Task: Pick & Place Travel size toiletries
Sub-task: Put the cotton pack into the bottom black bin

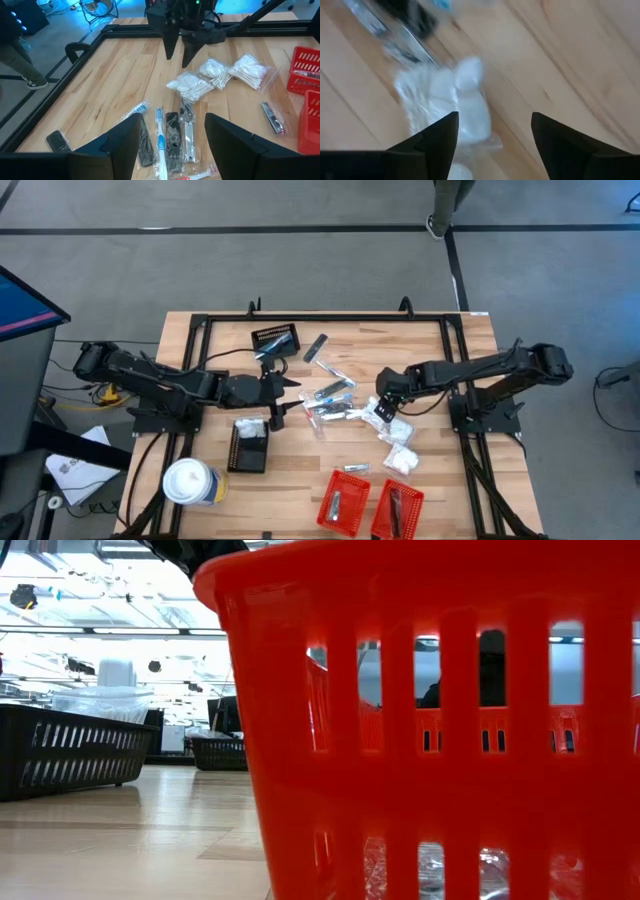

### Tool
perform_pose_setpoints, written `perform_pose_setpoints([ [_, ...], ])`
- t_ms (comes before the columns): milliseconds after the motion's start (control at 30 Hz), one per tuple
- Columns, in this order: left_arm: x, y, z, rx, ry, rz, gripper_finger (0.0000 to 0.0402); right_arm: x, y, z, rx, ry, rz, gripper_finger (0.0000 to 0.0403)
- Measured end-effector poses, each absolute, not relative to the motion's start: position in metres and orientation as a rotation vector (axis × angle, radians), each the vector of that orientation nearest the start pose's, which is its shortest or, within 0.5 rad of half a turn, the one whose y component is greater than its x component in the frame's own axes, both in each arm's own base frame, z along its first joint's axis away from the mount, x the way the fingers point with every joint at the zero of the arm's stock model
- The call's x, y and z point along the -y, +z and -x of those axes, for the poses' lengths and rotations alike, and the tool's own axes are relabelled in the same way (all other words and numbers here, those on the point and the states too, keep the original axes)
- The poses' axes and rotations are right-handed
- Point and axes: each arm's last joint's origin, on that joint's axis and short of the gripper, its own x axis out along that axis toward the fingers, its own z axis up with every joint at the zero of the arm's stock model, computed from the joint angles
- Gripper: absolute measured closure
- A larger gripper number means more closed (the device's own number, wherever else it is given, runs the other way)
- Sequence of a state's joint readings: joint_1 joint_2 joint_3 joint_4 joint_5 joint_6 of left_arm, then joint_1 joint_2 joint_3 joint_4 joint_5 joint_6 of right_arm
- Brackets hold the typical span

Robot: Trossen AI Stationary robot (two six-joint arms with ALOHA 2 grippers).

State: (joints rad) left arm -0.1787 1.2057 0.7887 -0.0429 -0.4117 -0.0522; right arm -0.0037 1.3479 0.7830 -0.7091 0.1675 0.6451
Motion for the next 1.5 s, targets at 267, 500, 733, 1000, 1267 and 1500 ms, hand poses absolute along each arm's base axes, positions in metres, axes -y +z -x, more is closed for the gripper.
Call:
perform_pose_setpoints([
  [267, 0.034, 0.264, -0.256, -0.434, 0.241, -0.083, 0.0188, 0.006, 0.172, -0.223, -1.179, -0.53, -0.448, 0.0172],
  [500, 0.035, 0.264, -0.257, -0.427, 0.241, -0.082, 0.0188, 0.003, 0.166, -0.226, -1.129, -0.446, -0.468, 0.0175],
  [733, 0.034, 0.264, -0.257, -0.427, 0.241, -0.083, 0.0188, 0.003, 0.166, -0.226, -1.123, -0.449, -0.465, 0.0179],
  [1000, 0.034, 0.264, -0.257, -0.428, 0.242, -0.083, 0.0188, 0.004, 0.142, -0.237, -1.204, -0.443, -0.408, 0.0193],
  [1267, 0.035, 0.265, -0.257, -0.424, 0.242, -0.082, 0.0188, 0.001, 0.131, -0.243, -1.234, -0.411, -0.406, 0.0234],
  [1500, 0.035, 0.265, -0.257, -0.421, 0.242, -0.081, 0.0188, -0.004, 0.162, -0.237, -1.087, -0.353, -0.419, 0.0345],
])
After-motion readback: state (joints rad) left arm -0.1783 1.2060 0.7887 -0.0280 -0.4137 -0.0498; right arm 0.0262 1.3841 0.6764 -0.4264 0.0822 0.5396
